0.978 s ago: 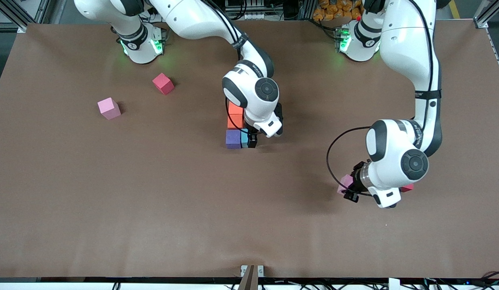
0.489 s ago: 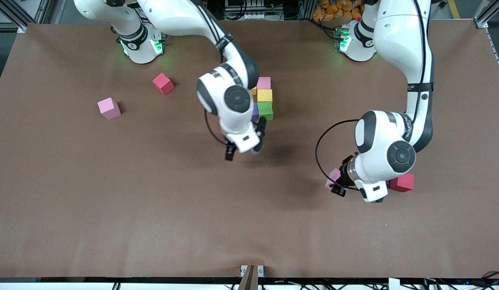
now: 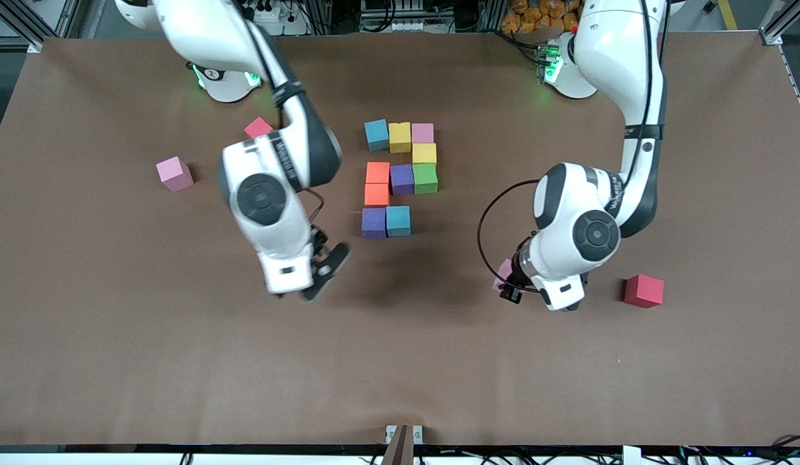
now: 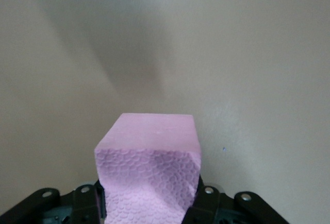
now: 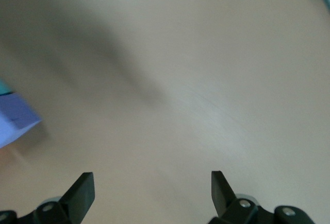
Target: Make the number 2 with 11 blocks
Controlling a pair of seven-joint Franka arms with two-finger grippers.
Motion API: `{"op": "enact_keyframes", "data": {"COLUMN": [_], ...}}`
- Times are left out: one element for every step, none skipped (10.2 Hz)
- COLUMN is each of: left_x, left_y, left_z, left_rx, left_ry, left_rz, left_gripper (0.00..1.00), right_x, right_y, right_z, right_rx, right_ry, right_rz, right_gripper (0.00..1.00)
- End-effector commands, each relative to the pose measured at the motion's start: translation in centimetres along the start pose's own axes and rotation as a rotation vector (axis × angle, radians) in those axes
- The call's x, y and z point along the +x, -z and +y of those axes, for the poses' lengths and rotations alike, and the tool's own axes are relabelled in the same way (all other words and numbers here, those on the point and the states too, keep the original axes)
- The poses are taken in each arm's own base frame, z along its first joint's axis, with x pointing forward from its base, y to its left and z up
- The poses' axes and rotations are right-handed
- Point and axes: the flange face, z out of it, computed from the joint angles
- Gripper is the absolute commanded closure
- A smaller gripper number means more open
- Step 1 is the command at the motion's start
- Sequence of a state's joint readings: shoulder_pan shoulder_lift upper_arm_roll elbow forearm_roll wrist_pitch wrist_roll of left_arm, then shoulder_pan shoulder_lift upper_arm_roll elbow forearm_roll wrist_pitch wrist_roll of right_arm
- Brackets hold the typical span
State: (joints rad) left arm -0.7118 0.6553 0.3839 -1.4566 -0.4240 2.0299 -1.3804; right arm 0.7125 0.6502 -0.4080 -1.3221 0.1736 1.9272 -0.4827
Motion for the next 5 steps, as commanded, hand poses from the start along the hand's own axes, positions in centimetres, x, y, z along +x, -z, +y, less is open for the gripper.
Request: {"op": "enact_keyframes", "data": {"left_x": [-3.2,-4.7,-5.9,-7.6,-9.3], "left_y": [-0.2,-0.6,-1.4,-2.7,-3.7], "left_z": [-0.5,-0.8,-1.3,-2.0,-2.7], "left_rx": [0.016,0.025,0.041,0.063,0.077], "left_ry": [0.079,0.107,0.146,0.182,0.197], "left_rz": [-0.001,-0.004,-0.002,0.007,0.012], "left_gripper": [1.0,1.0,1.0,1.0,1.0], "right_x": [-4.3,-7.2,-10.8,-14.4,-17.1], "right_y": [1.5,2.2,2.9,3.5,4.0], "right_z": [6.4,9.8,13.3,16.0,17.3], "right_rx": [0.071,0.094,0.118,0.133,0.108], "right_ry": [-0.236,-0.31,-0.378,-0.427,-0.438], "right_rz": [0.005,0.015,0.024,0.03,0.014], "right_gripper": [0.0,0.0,0.0,0.0,0.0]}}
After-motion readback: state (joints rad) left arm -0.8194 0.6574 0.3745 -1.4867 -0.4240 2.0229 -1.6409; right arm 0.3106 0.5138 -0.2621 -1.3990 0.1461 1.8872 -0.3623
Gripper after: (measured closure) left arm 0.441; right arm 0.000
